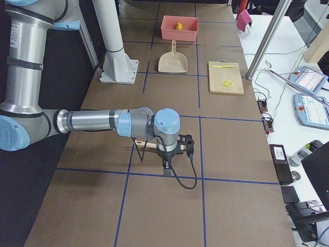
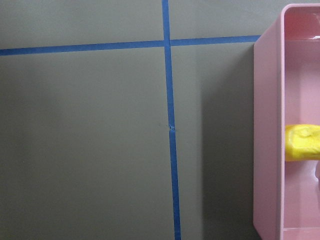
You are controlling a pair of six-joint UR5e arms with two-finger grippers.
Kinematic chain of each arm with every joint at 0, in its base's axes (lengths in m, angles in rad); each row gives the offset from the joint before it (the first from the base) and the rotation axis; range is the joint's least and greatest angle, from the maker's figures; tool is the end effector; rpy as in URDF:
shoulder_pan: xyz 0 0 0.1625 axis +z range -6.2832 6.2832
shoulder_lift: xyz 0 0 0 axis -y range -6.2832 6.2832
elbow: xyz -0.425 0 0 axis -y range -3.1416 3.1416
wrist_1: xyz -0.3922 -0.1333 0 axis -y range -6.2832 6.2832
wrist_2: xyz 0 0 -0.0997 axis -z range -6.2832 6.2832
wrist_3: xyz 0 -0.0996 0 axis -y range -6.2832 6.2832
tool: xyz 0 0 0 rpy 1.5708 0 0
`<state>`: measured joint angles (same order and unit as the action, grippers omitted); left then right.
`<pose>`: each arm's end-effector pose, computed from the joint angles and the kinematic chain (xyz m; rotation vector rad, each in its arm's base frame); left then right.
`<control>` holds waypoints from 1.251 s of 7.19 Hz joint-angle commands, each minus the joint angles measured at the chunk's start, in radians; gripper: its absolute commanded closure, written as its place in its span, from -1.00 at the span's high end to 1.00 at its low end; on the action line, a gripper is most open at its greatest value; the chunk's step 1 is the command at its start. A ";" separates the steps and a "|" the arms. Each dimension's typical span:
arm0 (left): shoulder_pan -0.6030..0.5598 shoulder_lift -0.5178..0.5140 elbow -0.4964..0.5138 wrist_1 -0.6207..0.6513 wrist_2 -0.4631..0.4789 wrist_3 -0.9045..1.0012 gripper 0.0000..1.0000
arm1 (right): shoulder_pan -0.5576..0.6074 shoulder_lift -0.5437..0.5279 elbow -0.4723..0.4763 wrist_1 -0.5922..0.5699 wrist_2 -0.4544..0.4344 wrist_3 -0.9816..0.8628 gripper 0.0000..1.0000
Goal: Sweep and dump trash into bin
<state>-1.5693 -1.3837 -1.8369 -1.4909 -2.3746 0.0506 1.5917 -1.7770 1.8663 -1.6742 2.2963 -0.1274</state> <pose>-0.0610 -0.4117 0.6183 0.0189 0.8037 0.0489 0.0756 -0.4008 0.6194 0.0403 -0.7248 -0.0967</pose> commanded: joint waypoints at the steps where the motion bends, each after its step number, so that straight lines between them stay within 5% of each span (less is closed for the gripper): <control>1: -0.002 0.002 0.002 0.003 0.000 0.000 1.00 | -0.001 -0.001 -0.001 0.001 0.000 -0.001 1.00; 9: 0.000 0.000 0.007 -0.002 0.008 0.000 1.00 | -0.022 -0.001 -0.002 0.001 0.003 0.022 1.00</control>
<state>-1.5693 -1.3836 -1.8298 -1.4914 -2.3669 0.0506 1.5694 -1.7779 1.8638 -1.6736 2.2994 -0.1070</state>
